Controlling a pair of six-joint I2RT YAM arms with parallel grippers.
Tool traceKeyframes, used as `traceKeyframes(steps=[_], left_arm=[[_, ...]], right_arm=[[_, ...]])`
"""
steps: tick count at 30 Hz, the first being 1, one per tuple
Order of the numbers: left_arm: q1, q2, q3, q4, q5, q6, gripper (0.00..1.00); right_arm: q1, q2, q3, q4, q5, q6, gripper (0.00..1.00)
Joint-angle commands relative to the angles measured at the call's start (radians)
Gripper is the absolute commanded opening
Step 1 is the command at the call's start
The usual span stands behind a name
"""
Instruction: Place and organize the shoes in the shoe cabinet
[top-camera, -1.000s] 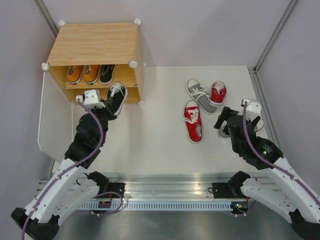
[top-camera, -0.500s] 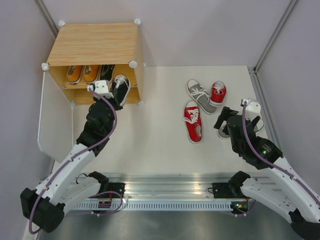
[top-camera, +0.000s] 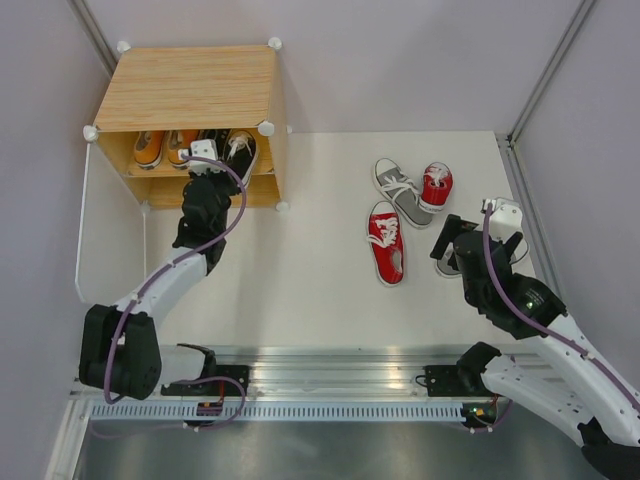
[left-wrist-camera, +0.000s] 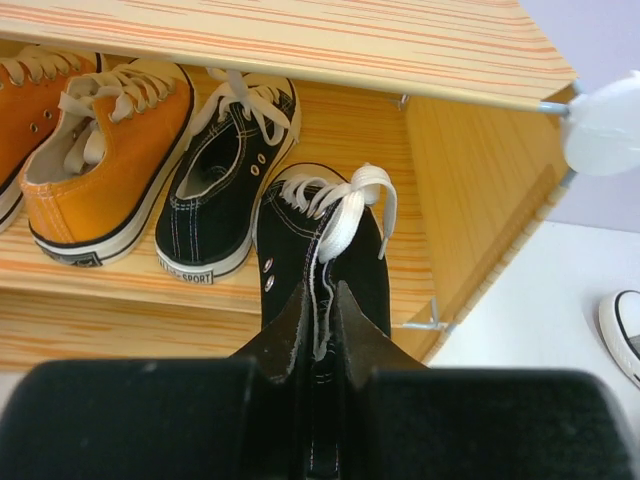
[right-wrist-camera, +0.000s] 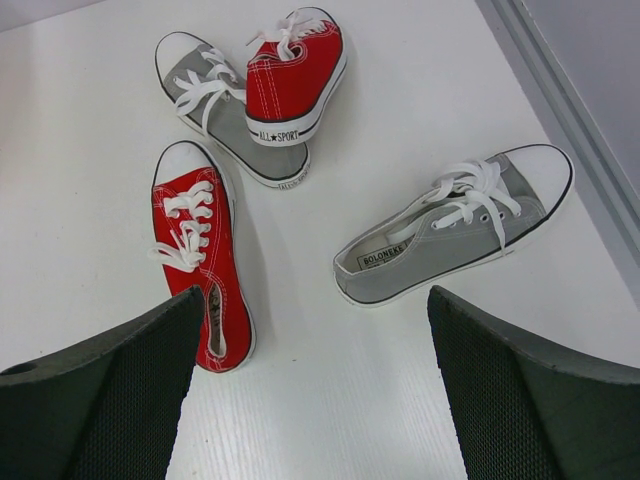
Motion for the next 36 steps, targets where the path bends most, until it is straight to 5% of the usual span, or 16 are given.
traceKeyframes(steps=[1,16,31,36], left_arm=[[0.04,0.054,0.05,0.232,0.089,-0.036,0.02],[0.092,0.332,0.144,0.438,0.192,-0.02,0.03],[0.111,0.498,0.253,0.478,0.229,-0.017,0.1],[0.111,0.508,0.247,0.47,0.235,-0.027,0.23]], right_arm=[[-0.001,0.004,0.018,0.013,0.039,-0.027,0.96],[-0.001,0.082,0.036,0.031,0.073,-0.043,0.96],[-0.004,0.124,0.046,0.028,0.103,-0.041,0.96],[-0.004,0.119,0.044,0.022,0.108,-0.035,0.96]])
